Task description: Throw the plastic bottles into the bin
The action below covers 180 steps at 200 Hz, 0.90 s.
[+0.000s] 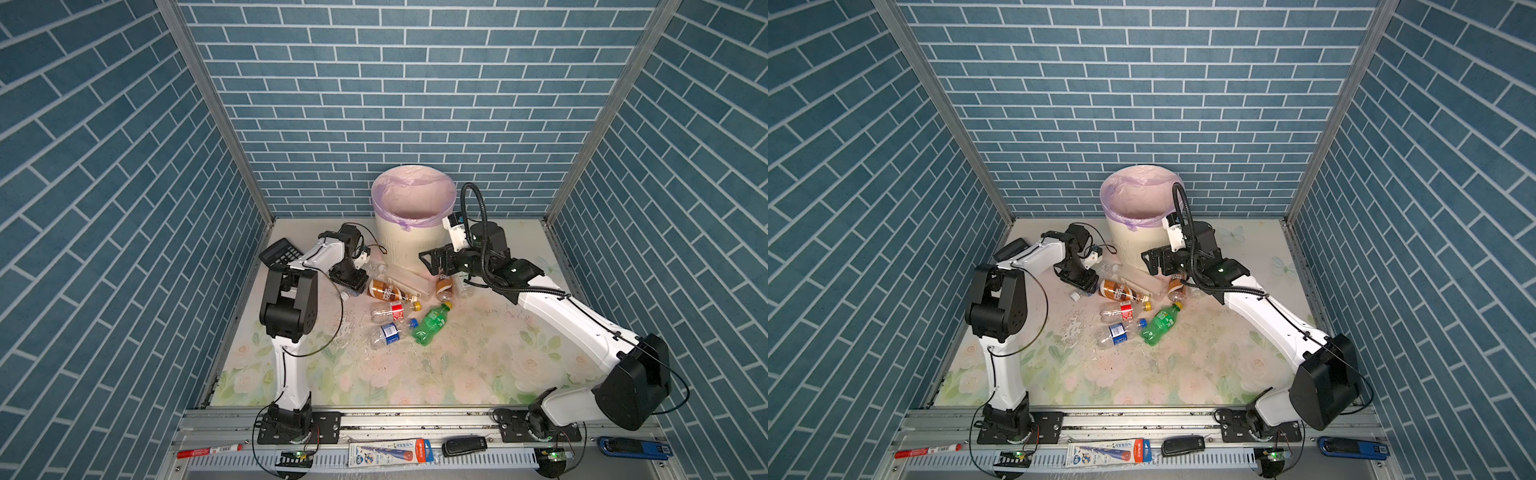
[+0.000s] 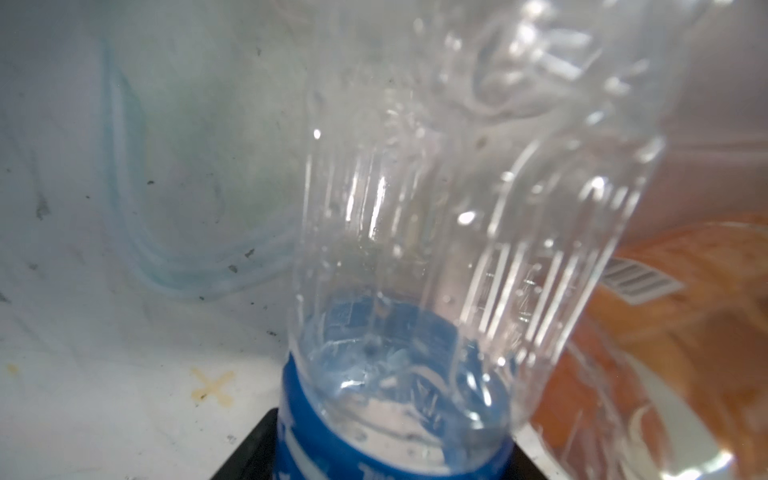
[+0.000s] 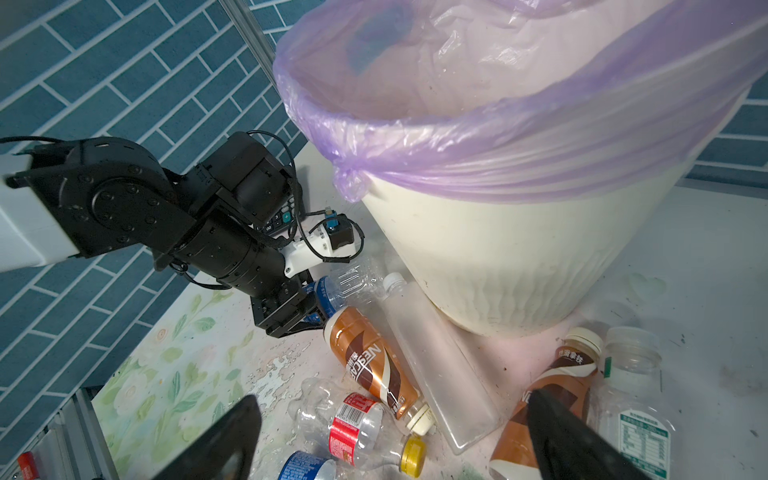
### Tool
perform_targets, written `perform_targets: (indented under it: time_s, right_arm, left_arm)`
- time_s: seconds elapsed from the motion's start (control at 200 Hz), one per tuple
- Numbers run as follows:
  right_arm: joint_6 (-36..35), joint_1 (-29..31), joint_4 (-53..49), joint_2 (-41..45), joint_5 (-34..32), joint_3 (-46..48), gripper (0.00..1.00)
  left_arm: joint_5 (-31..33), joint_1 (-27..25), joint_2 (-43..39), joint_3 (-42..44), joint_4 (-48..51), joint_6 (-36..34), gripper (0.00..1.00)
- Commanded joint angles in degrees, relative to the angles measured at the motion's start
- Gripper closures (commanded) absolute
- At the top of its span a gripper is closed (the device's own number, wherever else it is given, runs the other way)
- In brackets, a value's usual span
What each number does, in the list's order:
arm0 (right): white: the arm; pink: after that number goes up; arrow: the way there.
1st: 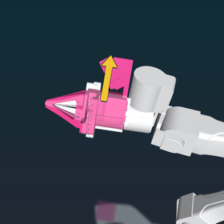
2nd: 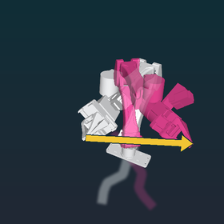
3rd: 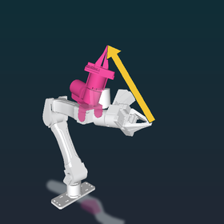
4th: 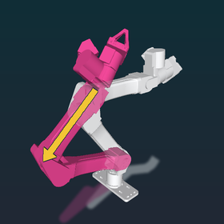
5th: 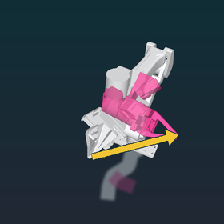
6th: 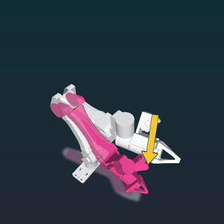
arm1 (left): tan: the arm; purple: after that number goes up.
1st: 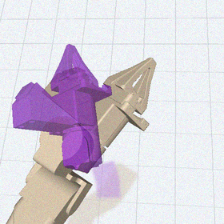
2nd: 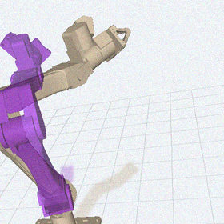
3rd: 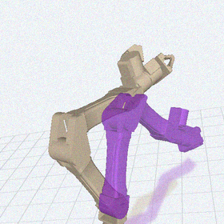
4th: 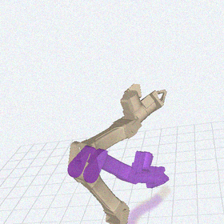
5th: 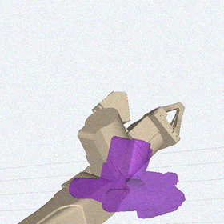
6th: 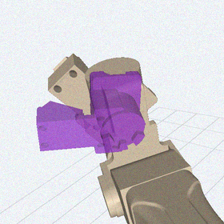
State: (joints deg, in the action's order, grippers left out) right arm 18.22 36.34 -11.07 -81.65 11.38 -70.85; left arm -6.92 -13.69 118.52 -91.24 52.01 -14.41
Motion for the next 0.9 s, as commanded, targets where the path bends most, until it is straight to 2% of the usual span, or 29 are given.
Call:
perform_targets:
  time_s: [0.0, 0.895]
  right_arm:
    - [1.29, 0.14, 1.37, 0.09, 0.09, 1.21, 0.01]
    - [1.94, 0.12, 1.34, -0.61, 1.1, 0.86, 0.01]
  left_arm:
    - [0.13, -0.28, -0.14, 1.04, 1.52, -0.09, 0.33]
    - [1.59, -0.54, -4.95, 6.55, 1.28, 2.1, 0.48]
